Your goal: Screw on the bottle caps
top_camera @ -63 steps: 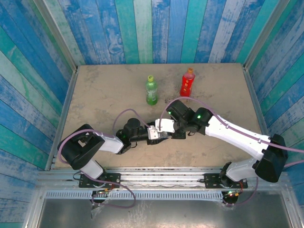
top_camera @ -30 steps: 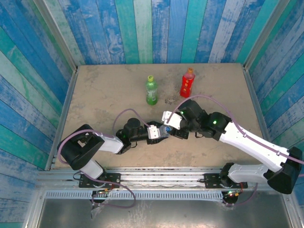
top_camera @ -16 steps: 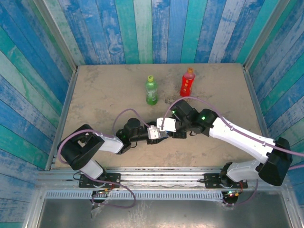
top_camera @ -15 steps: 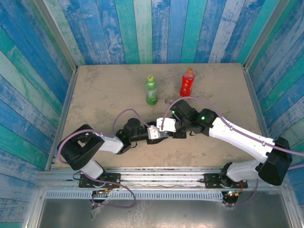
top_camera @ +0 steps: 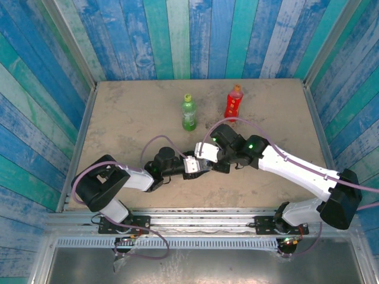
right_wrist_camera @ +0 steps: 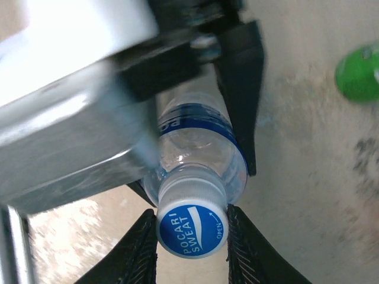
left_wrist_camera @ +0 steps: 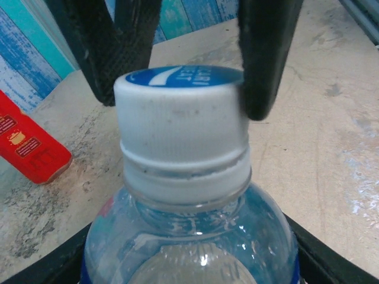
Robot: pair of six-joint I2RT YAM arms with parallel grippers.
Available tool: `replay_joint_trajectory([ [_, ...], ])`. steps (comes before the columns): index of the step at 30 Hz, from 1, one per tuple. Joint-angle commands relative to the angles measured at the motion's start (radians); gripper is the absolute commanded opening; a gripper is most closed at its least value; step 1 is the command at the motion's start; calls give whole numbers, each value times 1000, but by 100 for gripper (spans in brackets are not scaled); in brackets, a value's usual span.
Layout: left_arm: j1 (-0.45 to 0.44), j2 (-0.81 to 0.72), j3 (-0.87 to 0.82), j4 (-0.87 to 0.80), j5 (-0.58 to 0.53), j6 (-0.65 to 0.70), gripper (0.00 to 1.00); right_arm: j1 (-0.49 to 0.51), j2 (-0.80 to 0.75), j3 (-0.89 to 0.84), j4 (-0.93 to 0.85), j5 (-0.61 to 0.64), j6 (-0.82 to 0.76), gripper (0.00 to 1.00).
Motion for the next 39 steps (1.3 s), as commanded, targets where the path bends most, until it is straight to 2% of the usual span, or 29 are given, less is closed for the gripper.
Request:
replay_joint_trajectory([
  [1, -6, -55, -4, -29, 13, 13, 64, -18, -9, -3, 90, 137, 502, 10],
  [2, -6, -56, -4, -34, 11, 13, 64, -18, -10, -13, 83, 149, 652, 8],
  [4, -6, -58, -4, -42, 9, 15, 64, -10, -10, -27, 87, 93, 908, 8],
  [5, -7, -59, -2, -42, 9, 13, 64, -6, -14, -43, 112, 53, 989, 7],
  [6, -7, -57, -2, -40, 11, 13, 64, 2, -22, -57, 138, 24, 1033, 8],
  [8, -6, -58, -2, -38, 15, 12, 64, 4, -42, -57, 124, 52, 1040, 11],
  [11, -6, -62, -6, -35, 14, 7, 64, -4, -96, -64, 100, 150, 924, 28],
  [13, -6, -62, -8, -30, 17, 6, 64, -17, -134, -79, 105, 146, 784, 46],
  [15, -6, -60, -8, -21, 25, -1, 64, -26, -168, -95, 114, 133, 649, 55],
  [19, -6, -61, -9, -10, 44, -7, 64, -30, -241, -152, 119, 3, 266, 62],
  [24, -5, -74, -2, -44, 46, 7, 64, -15, -285, -177, 78, -96, -157, 64],
  [28, -6, -67, 0, -49, 55, 13, 64, -8, -227, -115, 26, -71, -332, 62],
  [33, -6, -58, 11, -64, 71, 17, 64, -4, -142, -64, 1, -84, -449, 53],
  [39, -6, -59, 11, -71, 60, 20, 64, -4, -50, -17, -19, -83, -491, 45],
])
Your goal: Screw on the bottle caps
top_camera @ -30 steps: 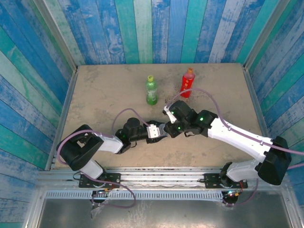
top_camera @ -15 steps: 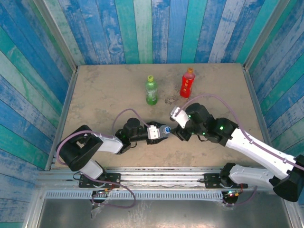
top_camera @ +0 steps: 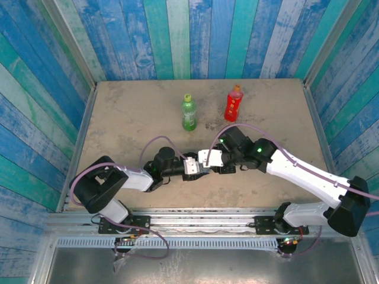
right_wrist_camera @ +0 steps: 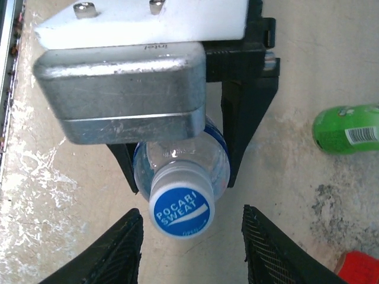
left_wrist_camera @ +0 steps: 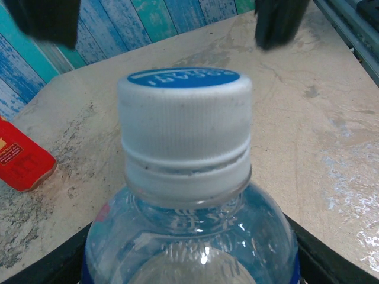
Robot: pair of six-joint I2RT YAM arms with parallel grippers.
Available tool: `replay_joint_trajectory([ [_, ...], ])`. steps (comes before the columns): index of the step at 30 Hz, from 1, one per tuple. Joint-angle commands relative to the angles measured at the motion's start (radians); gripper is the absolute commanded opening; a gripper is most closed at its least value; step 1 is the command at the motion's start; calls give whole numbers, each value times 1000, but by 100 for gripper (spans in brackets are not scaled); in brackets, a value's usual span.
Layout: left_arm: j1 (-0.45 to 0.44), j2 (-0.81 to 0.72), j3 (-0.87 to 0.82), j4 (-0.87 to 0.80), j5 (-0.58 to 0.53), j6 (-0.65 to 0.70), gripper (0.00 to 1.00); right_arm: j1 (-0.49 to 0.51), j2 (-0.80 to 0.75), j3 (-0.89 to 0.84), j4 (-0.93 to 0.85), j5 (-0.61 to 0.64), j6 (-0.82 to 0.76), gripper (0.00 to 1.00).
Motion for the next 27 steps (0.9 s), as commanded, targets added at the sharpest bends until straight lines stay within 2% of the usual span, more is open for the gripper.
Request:
replay_joint_trajectory([
  [1, -5, -40, 11, -27, 11, 10, 64, 5, 35, 36, -43, -13, -71, 43],
  [5, -5, -37, 12, -29, 10, 12, 64, 5, 62, 38, -42, 11, -65, 36],
  [8, -4, -35, 14, -30, 8, 12, 64, 5, 66, 41, -41, 11, -47, 22],
  [12, -5, -41, 12, -28, -6, 9, 64, 5, 57, 41, -24, 19, 59, 14],
  [14, -4, -45, 7, -18, -23, 4, 65, 5, 46, 22, 41, 52, 225, 8],
  [17, -5, -49, -3, -4, -41, 4, 64, 5, 28, -32, 173, 170, 649, 1],
  [19, -5, -49, -3, 0, -46, 3, 64, 5, 16, -47, 200, 211, 938, 0],
  [21, -5, -47, -5, 8, -47, 2, 64, 15, 10, -58, 198, 200, 1195, 1],
  [23, -5, -41, -5, 18, -48, -5, 64, 24, 2, -66, 196, 193, 1395, 2],
  [25, -5, -35, -5, 20, -49, -7, 64, 31, -13, -78, 200, 188, 1431, 8],
  [27, -5, -38, -5, 24, -42, -13, 64, 31, -42, -94, 212, 210, 1344, 17],
])
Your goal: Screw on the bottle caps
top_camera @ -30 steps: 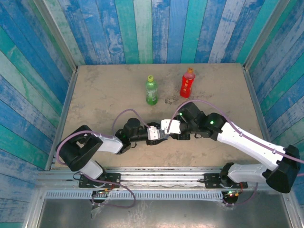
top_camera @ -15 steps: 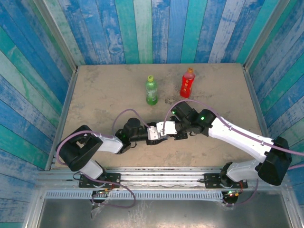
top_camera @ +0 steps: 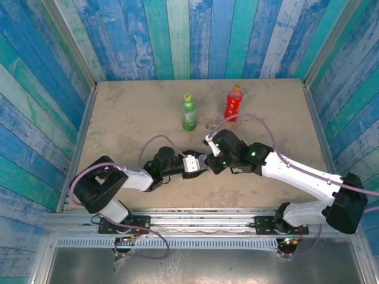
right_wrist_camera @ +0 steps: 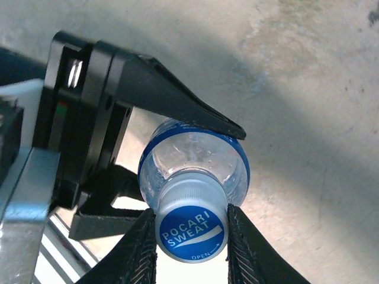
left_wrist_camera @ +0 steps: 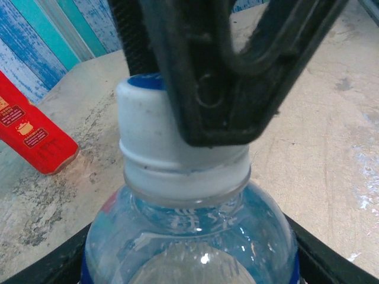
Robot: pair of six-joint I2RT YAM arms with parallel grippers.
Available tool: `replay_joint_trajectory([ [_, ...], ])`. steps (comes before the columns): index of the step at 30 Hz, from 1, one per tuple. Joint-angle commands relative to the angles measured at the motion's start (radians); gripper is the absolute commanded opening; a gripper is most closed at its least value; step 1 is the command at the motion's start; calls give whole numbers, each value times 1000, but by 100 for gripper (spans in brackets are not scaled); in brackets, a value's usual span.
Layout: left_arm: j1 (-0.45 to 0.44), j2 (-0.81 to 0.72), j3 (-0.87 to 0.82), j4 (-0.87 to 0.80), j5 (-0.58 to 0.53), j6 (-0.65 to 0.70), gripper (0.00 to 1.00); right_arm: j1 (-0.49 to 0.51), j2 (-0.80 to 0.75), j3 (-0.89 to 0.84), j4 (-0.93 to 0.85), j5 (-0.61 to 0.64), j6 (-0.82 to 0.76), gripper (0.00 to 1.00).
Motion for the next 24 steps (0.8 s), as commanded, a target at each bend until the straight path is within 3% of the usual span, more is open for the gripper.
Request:
replay_joint_trajectory([
  [1, -8, -41, -7, 13, 33, -2, 64, -5, -58, -24, 72, 94, 128, 24],
  [3, -9, -47, -2, -4, 43, -2, 64, -15, -90, -35, 75, 58, -59, 47],
  [8, -8, -60, -1, -13, 93, -23, 64, -16, -198, -84, 60, -121, -538, 61],
  [14, 10, -88, 13, 48, 269, -131, 64, -24, -368, -177, 119, -376, -830, 59],
  [16, 14, -103, 24, 46, 325, -143, 64, -31, -393, -194, 144, -420, -857, 57],
  [19, 13, -132, 71, -92, 395, -98, 64, -50, -386, -181, 146, -468, -870, 54],
  [24, 13, -162, 76, -111, 443, -85, 65, -68, -342, -164, 150, -498, -880, 49],
])
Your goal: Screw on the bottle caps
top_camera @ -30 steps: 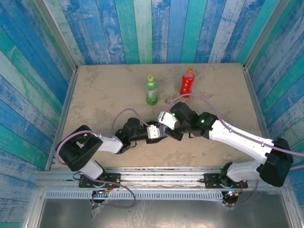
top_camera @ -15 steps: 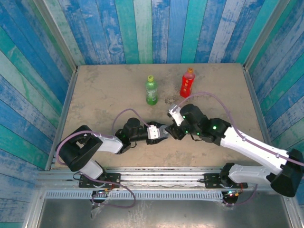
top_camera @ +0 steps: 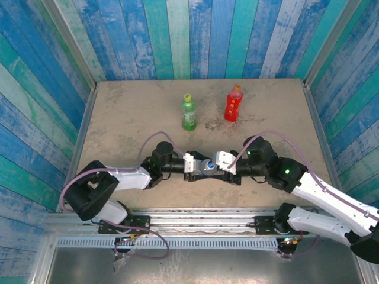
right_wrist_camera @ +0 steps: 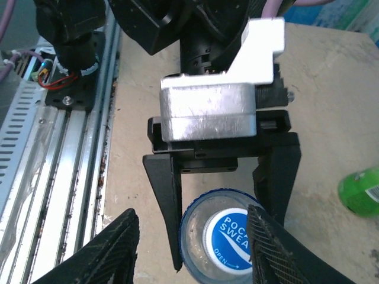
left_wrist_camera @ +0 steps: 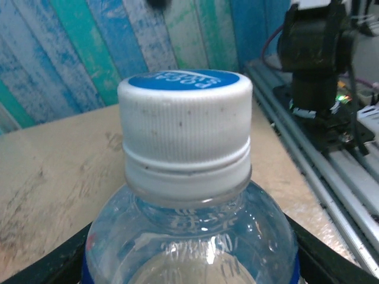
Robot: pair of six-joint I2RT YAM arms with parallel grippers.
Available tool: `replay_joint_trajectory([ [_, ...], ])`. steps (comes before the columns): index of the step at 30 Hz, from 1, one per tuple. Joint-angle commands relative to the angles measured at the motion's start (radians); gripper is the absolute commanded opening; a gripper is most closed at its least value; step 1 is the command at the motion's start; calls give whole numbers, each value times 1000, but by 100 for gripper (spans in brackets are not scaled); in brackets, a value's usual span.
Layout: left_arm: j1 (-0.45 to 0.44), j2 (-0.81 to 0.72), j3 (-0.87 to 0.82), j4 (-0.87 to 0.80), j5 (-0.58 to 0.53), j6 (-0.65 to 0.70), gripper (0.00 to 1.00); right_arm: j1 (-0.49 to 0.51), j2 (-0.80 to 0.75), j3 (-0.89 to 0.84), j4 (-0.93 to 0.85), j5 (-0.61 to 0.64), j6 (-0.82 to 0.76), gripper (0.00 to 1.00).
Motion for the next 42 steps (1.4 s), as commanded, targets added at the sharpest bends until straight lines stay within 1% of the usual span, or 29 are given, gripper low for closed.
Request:
replay_joint_trajectory([
  [1, 3, -66, 17, -46, 81, 10, 65, -17, 27, 18, 17, -63, -44, 47],
  [8, 3, -101, 6, -55, 84, 24, 65, -50, 61, 22, 28, -90, -39, 38],
  [11, 4, -107, 4, -56, 88, 24, 65, -55, 64, 20, 36, -73, -44, 39],
  [13, 3, -106, 6, -55, 88, 21, 65, -59, 66, 19, 41, -77, -45, 38],
  [16, 3, -107, 4, -50, 71, 19, 65, -62, 66, 22, 56, -89, -30, 28],
  [18, 4, -104, -3, -18, 47, 0, 65, -62, 64, 20, 67, -94, -13, 24],
  [20, 4, -97, -17, 50, -18, -38, 65, -63, 63, 9, 103, -73, 27, 21],
  [21, 4, -93, -21, 80, -67, -61, 65, -62, 63, -2, 144, -41, 75, 19],
  [22, 4, -83, -21, 124, -138, -98, 65, -63, 64, -20, 215, 25, 174, 16],
  [23, 6, -70, -14, 153, -203, -128, 65, -62, 67, -39, 284, 98, 277, 8],
  [24, 7, -59, -4, 172, -257, -149, 65, -62, 72, -55, 340, 151, 359, 5],
  [25, 7, -41, 10, 195, -310, -166, 64, -64, 81, -67, 393, 210, 439, 2],
  [26, 7, -23, 32, 200, -359, -178, 64, -60, 93, -77, 435, 260, 501, 1],
  [28, 6, 12, 78, 199, -455, -197, 64, -45, 119, -84, 492, 377, 631, 1],
  [29, 6, 33, 100, 201, -504, -209, 64, -29, 139, -94, 532, 468, 707, 0],
  [30, 5, 49, 115, 211, -544, -212, 63, -16, 154, -96, 552, 524, 742, 0],
  [31, 6, 69, 128, 225, -588, -222, 63, 10, 174, -98, 569, 626, 792, 0],
  [32, 6, 85, 138, 238, -626, -233, 62, 37, 197, -95, 577, 727, 836, 1],
  [34, 6, 107, 149, 265, -678, -248, 62, 75, 244, -78, 571, 871, 914, 1],
  [35, 6, 113, 152, 268, -695, -254, 62, 82, 270, -60, 545, 910, 953, 1],
  [36, 6, 114, 153, 269, -705, -257, 62, 83, 290, -44, 531, 907, 970, 1],
  [38, 6, 106, 145, 261, -704, -254, 62, 83, 307, -21, 518, 884, 945, 3],
  [39, 7, 97, 139, 250, -700, -246, 61, 81, 305, -19, 523, 872, 911, 7],
  [41, 8, 82, 126, 223, -681, -228, 62, 75, 284, -22, 543, 824, 826, 17],
  [42, 14, 72, 117, 214, -657, -224, 61, 61, 266, -29, 560, 748, 759, 24],
])
